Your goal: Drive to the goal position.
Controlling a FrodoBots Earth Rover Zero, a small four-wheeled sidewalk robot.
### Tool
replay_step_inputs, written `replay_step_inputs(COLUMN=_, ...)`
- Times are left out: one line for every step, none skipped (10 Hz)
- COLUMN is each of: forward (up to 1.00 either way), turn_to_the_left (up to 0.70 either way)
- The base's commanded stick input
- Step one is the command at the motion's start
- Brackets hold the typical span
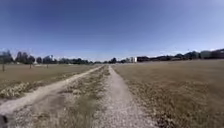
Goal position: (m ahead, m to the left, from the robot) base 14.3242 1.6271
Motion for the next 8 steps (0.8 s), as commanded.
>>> replay_step_inputs(forward=0.70, turn_to_the_left=0.00)
replay_step_inputs(forward=0.70, turn_to_the_left=0.00)
replay_step_inputs(forward=0.70, turn_to_the_left=0.00)
replay_step_inputs(forward=0.70, turn_to_the_left=0.00)
replay_step_inputs(forward=0.70, turn_to_the_left=0.00)
replay_step_inputs(forward=0.70, turn_to_the_left=0.00)
replay_step_inputs(forward=0.70, turn_to_the_left=0.00)
replay_step_inputs(forward=0.70, turn_to_the_left=0.00)
